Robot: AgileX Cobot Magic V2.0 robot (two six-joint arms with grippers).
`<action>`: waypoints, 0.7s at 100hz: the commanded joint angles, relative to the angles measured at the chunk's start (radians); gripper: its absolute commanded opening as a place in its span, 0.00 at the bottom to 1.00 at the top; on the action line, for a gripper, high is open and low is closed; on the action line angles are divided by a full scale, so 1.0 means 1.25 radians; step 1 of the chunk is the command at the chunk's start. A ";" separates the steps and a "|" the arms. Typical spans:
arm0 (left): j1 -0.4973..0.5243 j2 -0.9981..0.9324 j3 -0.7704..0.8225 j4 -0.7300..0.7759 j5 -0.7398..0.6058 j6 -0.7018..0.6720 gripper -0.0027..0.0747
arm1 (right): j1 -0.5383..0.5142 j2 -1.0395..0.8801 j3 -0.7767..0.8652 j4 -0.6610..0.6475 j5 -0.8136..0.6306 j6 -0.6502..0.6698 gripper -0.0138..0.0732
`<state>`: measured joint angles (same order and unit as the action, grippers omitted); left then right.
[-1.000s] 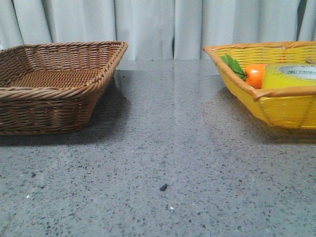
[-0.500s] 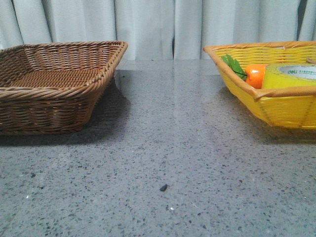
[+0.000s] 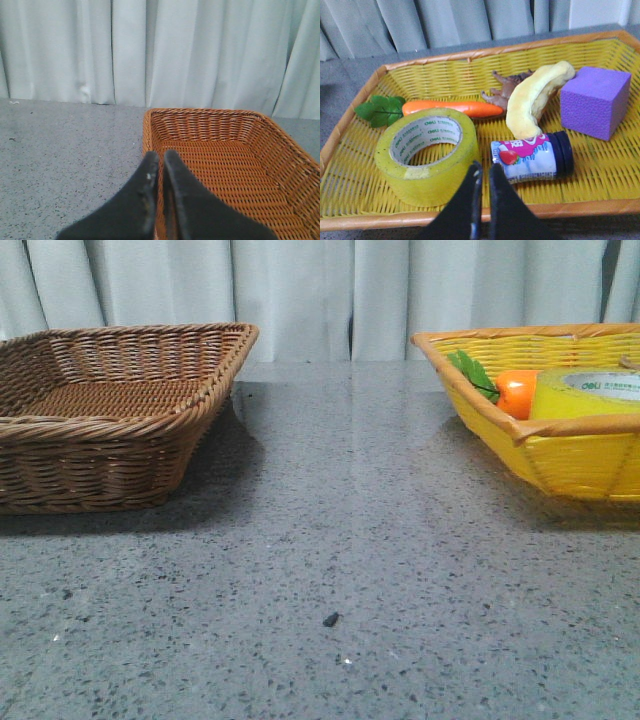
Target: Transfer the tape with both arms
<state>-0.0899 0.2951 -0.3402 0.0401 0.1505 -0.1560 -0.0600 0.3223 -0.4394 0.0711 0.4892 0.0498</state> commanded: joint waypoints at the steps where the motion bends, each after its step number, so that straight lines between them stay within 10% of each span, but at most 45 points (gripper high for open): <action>1: 0.000 0.052 -0.050 0.000 -0.060 -0.006 0.01 | -0.003 0.093 -0.081 -0.002 -0.007 -0.010 0.11; 32: 0.000 0.117 -0.077 0.000 -0.065 -0.006 0.01 | 0.061 0.368 -0.306 0.018 0.151 -0.077 0.12; 56: 0.000 0.117 -0.077 0.000 -0.065 -0.006 0.01 | 0.165 0.556 -0.436 0.027 0.210 -0.077 0.55; 70: 0.000 0.117 -0.077 0.000 -0.065 -0.006 0.01 | 0.208 0.656 -0.480 0.027 0.218 -0.077 0.60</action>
<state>-0.0899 0.4297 -0.4021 0.0401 0.1483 -0.1560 0.1743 1.0883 -0.9770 0.1042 0.7977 -0.0361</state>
